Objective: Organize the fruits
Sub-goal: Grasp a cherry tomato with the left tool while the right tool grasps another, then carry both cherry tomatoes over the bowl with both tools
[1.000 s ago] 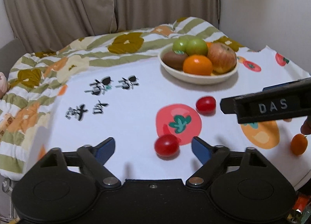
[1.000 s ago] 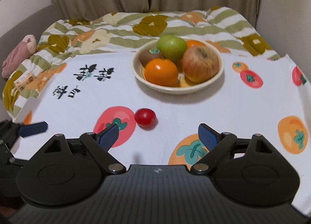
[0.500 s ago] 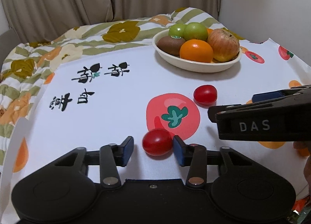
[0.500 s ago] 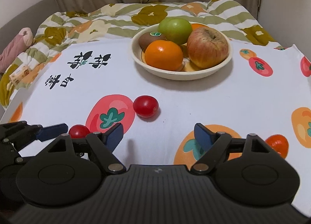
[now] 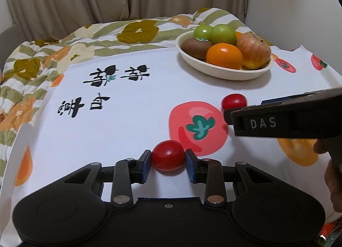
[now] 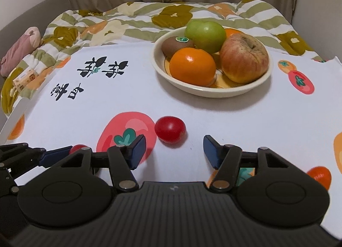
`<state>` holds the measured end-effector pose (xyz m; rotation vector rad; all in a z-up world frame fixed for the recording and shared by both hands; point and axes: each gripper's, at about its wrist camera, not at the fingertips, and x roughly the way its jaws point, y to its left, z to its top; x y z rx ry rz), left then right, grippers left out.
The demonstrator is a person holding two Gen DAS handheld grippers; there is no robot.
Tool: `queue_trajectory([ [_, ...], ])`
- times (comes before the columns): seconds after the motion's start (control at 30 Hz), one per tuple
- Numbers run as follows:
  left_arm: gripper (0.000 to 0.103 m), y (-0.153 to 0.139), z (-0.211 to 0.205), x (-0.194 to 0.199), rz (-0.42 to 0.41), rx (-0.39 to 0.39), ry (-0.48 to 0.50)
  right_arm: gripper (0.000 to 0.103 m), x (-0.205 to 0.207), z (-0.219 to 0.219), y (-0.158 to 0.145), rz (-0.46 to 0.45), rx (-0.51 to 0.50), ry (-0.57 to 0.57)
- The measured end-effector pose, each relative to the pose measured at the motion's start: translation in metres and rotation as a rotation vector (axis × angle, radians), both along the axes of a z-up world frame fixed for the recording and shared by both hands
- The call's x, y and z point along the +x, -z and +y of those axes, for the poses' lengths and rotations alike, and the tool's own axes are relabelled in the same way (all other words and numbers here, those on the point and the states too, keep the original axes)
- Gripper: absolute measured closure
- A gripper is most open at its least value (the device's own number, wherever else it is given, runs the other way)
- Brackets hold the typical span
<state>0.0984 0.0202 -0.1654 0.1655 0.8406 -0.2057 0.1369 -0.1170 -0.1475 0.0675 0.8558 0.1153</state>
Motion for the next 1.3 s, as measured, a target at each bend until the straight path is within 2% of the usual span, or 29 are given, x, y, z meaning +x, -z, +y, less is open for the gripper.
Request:
queue_trajectory([
  [0.33,0.065,-0.003,0.015,0.0,-0.007,-0.001,-0.04,0.04,0.017,0.009,0.007,0.005,-0.005,-0.003],
  [0.43,0.065,-0.005,0.017,0.0,-0.012,0.0,-0.042,0.053,0.021,0.011,0.009,0.009,-0.012,-0.004],
  [0.9,0.065,-0.027,0.021,-0.009,-0.047,-0.004,-0.033,0.053,0.009,0.019,-0.015,-0.032,0.014,-0.023],
  [1.3,0.066,-0.082,0.02,0.004,-0.12,-0.011,0.04,0.053,-0.011,0.008,-0.071,-0.073,0.03,-0.018],
])
